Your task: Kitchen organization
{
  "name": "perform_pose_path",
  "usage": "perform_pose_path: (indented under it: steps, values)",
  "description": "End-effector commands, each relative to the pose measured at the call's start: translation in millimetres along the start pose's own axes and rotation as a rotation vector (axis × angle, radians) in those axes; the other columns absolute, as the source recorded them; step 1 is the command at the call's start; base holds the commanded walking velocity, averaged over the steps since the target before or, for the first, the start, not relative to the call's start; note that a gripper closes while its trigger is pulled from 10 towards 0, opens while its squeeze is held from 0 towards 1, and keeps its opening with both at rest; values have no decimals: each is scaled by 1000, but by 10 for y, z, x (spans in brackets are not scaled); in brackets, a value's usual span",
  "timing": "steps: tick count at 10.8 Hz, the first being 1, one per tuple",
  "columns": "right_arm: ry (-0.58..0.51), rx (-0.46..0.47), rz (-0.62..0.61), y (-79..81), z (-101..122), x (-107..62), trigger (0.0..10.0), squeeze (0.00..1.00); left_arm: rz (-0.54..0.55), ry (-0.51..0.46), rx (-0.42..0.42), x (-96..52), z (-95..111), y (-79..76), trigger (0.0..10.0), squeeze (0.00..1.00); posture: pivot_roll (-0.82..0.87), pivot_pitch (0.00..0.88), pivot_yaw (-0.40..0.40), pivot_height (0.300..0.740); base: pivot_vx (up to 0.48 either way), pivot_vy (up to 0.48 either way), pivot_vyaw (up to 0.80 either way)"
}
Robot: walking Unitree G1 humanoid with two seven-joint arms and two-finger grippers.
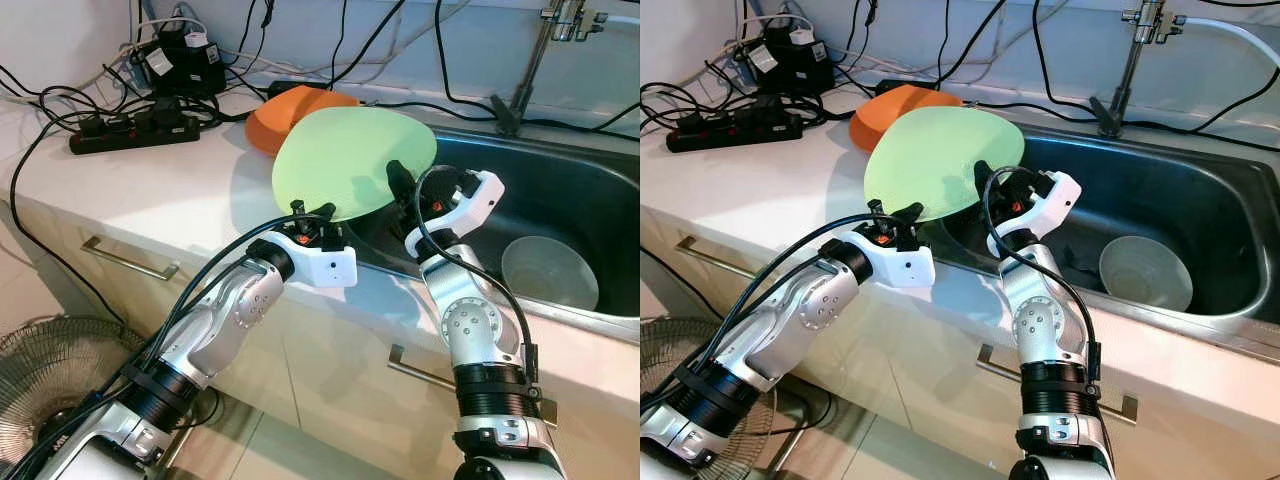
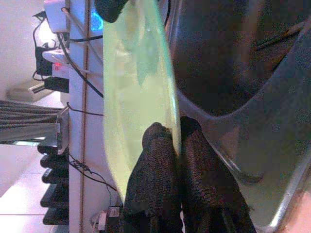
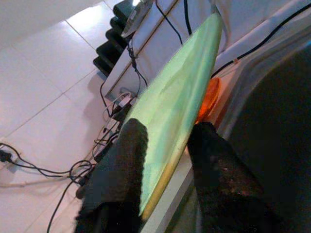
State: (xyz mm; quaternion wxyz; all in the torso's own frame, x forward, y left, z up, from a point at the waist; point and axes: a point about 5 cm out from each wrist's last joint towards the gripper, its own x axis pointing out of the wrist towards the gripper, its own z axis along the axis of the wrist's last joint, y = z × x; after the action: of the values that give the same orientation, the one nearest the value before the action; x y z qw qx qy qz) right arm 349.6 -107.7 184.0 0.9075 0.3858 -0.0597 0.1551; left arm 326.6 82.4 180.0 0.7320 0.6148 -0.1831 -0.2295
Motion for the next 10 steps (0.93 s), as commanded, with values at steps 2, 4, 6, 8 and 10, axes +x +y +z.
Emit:
perform_pose_path:
  steps: [2,4,6,8,10]
  values:
    - [-3,5,6,21,7,15,0,0,46,-26,28,14,41,127,10000,0,158,0,78,740,0,0,0]
    - [-2,9,8,23,6,16,0,0,47,-26,29,17,40,127,10000,0,158,0,77,740,0,0,0]
    - [-6,20,4,22,15,16,0,0,52,-27,21,23,42,132,10000,1000,157,0,76,740,0,0,0]
    - [-11,30,-1,19,19,15,0,0,55,-28,17,23,42,137,10000,1000,156,0,76,740,0,0,0]
    - [-28,38,-17,2,54,18,0,0,61,-32,16,22,43,146,10000,1000,156,0,76,740,0,0,0]
